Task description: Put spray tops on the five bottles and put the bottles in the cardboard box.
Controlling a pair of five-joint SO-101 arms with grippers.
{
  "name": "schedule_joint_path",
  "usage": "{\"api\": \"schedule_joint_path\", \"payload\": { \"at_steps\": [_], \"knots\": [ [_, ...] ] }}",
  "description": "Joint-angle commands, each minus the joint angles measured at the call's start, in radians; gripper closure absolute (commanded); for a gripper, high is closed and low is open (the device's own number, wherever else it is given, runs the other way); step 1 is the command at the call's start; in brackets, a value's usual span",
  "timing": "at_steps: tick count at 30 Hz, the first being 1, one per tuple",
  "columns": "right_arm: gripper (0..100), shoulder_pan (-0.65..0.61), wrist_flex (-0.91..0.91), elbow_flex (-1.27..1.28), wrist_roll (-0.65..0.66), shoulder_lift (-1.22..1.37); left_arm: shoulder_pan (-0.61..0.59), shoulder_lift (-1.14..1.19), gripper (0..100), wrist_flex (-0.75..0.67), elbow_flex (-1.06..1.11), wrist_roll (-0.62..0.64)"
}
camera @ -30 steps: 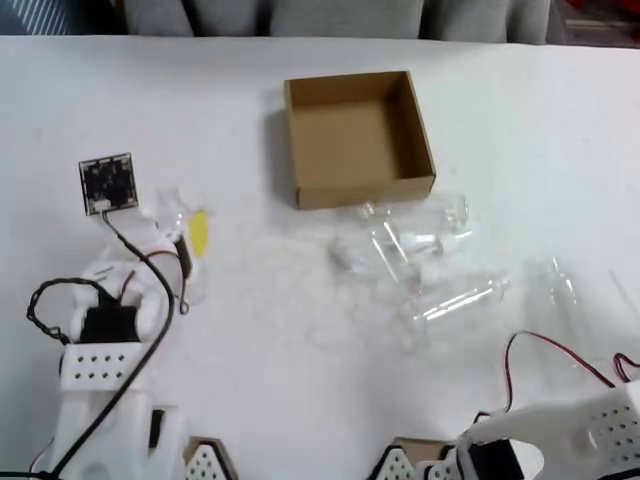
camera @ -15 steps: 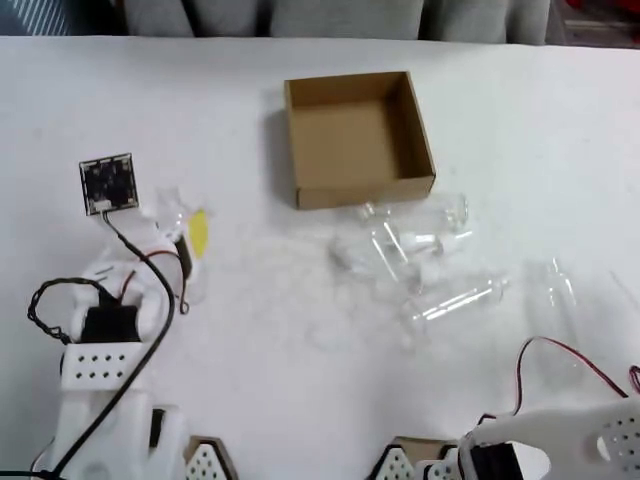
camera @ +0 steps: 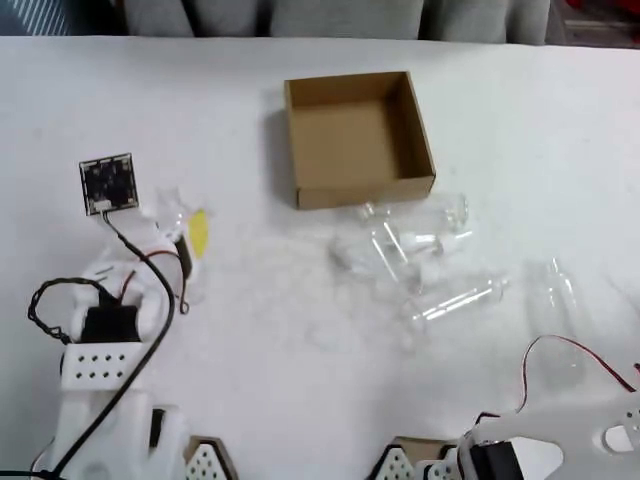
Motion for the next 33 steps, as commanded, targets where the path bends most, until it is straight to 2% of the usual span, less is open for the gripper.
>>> {"api": "schedule_joint_path", "payload": {
  "at_steps": [1,22,28,33],
  "knots": [
    [98.1,-0.036,-0.012,-0.115,-0.041,0.015,0.015,-0.03,94,-0.028,-0.002,-0.008],
    [98.0,-0.22,-0.013,-0.611,-0.313,0.289,0.015,-0.03,94,-0.028,-0.002,-0.008],
    [97.8,-0.292,-0.012,-0.647,-0.428,0.302,0.015,-0.03,94,-0.028,-0.002,-0.008],
    [97.7,-0.312,-0.01,-0.647,-0.577,0.275,0.015,-0.03,94,-0.028,-0.002,-0.008]
  ]
}}
